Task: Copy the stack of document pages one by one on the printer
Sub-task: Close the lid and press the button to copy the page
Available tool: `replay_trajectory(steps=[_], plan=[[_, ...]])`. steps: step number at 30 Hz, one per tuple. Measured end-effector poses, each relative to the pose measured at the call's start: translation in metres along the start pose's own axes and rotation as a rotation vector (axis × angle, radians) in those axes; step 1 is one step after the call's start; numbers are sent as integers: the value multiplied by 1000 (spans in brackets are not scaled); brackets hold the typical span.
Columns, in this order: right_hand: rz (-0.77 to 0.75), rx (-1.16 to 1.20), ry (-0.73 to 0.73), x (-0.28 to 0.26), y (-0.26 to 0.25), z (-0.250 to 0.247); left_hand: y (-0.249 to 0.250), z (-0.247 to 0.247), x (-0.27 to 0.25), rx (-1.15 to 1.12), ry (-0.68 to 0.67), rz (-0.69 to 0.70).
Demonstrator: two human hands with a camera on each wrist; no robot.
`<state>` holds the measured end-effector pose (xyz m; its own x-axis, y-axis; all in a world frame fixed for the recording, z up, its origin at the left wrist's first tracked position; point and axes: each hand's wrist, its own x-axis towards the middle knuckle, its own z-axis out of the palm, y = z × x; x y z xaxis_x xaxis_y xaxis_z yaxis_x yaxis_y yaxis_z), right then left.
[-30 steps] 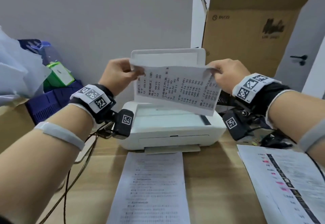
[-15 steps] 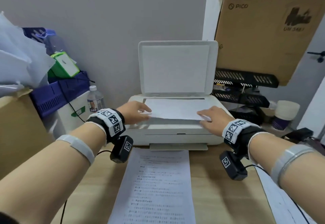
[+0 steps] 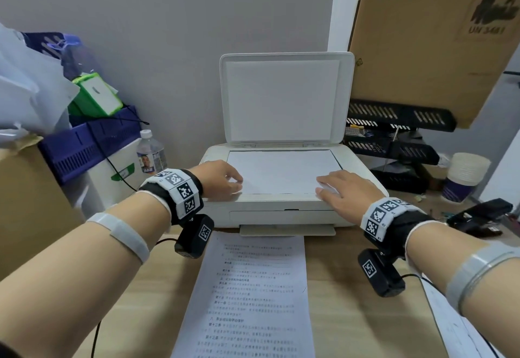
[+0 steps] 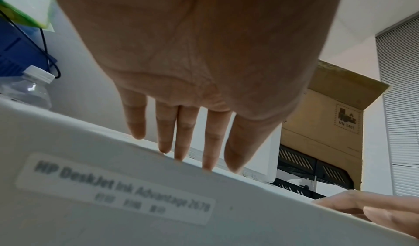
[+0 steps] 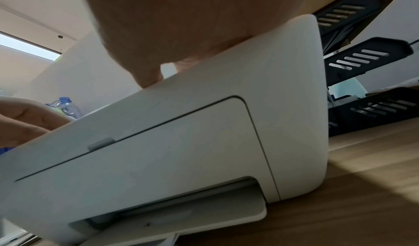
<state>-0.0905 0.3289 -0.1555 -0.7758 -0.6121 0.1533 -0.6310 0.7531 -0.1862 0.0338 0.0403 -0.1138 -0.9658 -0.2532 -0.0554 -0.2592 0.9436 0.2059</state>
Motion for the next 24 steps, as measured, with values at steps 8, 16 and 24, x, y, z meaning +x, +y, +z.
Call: replay_trajectory(steps=[8,16,24], plan=[[23,-9,16,3,-6,-4,-1,-11,10,-57,-15,-2],[-46,173,125,55,-65,-45,-1,-63,70,-877,220,-218],[14,252,167,125,-94,-94,4,-97,123,-1167,317,-154]])
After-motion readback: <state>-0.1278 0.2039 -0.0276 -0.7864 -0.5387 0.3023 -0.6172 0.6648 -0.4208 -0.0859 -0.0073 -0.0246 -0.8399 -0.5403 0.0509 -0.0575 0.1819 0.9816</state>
